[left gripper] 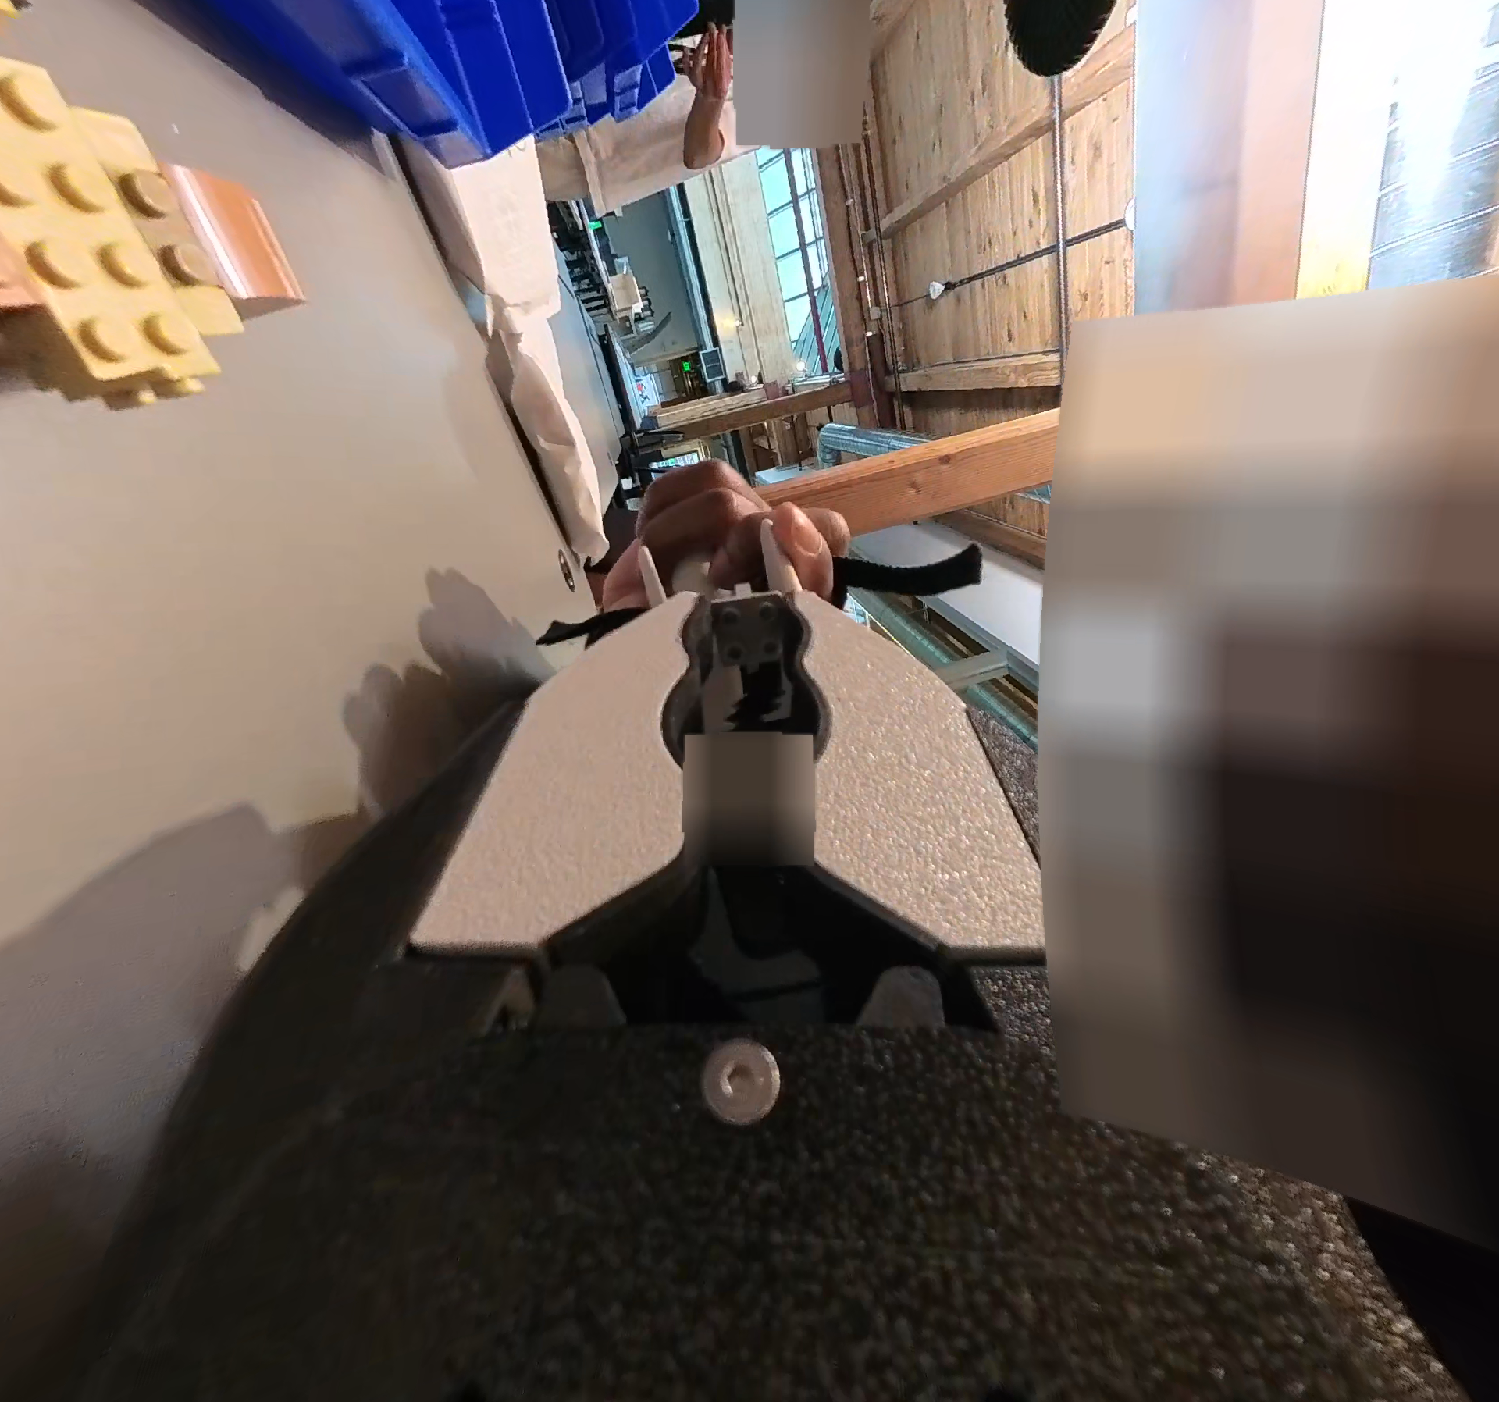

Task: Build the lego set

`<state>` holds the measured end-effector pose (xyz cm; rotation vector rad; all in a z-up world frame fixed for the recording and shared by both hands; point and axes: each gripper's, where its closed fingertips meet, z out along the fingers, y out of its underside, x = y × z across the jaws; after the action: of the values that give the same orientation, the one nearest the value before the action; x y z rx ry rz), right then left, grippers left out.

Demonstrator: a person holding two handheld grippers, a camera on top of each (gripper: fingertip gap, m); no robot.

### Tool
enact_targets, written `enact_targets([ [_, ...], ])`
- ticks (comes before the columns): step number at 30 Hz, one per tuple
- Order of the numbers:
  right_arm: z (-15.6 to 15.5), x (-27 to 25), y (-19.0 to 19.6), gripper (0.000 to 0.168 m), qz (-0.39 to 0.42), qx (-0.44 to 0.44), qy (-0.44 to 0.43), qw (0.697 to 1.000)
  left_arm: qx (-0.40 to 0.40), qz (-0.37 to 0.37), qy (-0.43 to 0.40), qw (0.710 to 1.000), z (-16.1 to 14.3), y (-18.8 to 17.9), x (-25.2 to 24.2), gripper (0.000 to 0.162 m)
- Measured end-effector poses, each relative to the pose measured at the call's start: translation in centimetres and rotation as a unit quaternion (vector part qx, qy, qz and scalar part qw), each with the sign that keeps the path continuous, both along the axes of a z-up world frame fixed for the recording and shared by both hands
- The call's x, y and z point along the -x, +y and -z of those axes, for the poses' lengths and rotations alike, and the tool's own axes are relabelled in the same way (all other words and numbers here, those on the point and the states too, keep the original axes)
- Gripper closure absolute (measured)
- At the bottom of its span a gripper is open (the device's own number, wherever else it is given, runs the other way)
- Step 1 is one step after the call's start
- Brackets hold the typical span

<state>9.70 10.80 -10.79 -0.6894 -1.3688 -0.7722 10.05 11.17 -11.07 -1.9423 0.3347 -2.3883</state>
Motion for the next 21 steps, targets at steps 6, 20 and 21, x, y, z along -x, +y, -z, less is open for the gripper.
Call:
enact_targets([
  [6, 0.01, -0.05, 0.12, 0.162, 0.000, 0.007, -0.004, 1.000, 0.009, -0.008, -0.005, 1.000, 0.04, 0.06, -0.03, 0.146],
  [20, -0.74, -0.37, 0.68, 0.156, 0.008, 0.037, 0.045, 0.998, 0.022, -0.028, -0.037, 0.999, -0.26, 0.72, 0.40, 0.146],
  [21, -0.84, -0.57, 0.73, 0.156, 0.010, 0.045, 0.057, 0.997, 0.022, -0.031, -0.039, 0.998, -0.31, 0.90, 0.50, 0.146],
])
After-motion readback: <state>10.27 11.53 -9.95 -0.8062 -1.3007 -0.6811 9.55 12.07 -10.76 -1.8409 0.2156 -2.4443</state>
